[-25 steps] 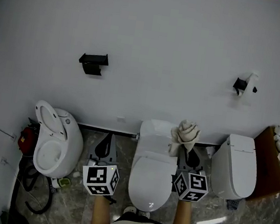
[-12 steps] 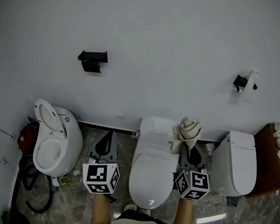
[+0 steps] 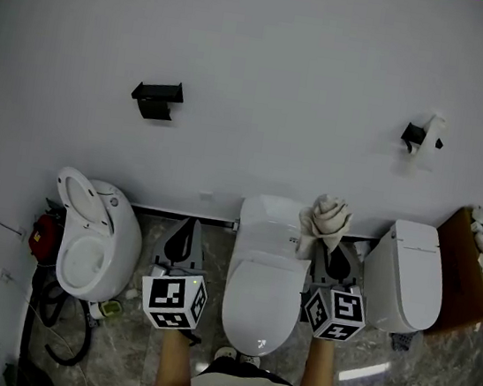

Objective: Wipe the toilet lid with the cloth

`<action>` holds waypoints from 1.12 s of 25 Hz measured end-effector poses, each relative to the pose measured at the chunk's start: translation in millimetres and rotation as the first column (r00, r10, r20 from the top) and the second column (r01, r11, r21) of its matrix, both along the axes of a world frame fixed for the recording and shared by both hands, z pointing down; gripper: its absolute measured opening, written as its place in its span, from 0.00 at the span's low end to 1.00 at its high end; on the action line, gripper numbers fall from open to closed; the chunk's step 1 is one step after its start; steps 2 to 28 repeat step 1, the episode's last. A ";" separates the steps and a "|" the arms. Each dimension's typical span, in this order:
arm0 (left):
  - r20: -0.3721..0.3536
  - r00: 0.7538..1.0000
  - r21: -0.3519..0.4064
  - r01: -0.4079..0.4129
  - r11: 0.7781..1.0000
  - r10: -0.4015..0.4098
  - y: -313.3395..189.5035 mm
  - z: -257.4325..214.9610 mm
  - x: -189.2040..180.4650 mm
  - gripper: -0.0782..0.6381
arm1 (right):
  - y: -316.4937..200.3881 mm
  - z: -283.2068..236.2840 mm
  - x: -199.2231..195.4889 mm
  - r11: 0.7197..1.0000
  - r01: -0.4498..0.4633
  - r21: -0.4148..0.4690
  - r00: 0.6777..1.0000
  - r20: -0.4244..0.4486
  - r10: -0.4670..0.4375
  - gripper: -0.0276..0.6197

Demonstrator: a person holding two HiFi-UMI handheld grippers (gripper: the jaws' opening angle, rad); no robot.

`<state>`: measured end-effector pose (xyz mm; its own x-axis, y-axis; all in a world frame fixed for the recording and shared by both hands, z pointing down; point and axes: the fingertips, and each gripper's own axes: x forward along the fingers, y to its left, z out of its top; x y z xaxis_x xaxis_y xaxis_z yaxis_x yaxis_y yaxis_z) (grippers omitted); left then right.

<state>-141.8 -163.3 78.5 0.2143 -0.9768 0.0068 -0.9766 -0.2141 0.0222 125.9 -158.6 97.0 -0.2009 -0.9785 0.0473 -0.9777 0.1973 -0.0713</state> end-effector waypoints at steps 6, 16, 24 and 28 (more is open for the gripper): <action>0.000 1.000 0.000 -0.001 1.000 0.001 -0.4 -0.2 -0.1 0.11 | -0.3 -0.2 -0.2 1.000 0.000 0.000 1.000 0.000 0.000 0.16; 0.000 1.000 0.000 -0.001 1.000 0.001 -0.4 -0.2 -0.1 0.11 | -0.3 -0.2 -0.2 1.000 0.000 0.000 1.000 0.000 0.000 0.16; 0.000 1.000 0.000 -0.001 1.000 0.001 -0.4 -0.2 -0.1 0.11 | -0.3 -0.2 -0.2 1.000 0.000 0.000 1.000 0.000 0.000 0.16; 0.000 1.000 0.000 -0.001 1.000 0.001 -0.4 -0.2 -0.1 0.11 | -0.3 -0.2 -0.2 1.000 0.000 0.000 1.000 0.000 0.000 0.16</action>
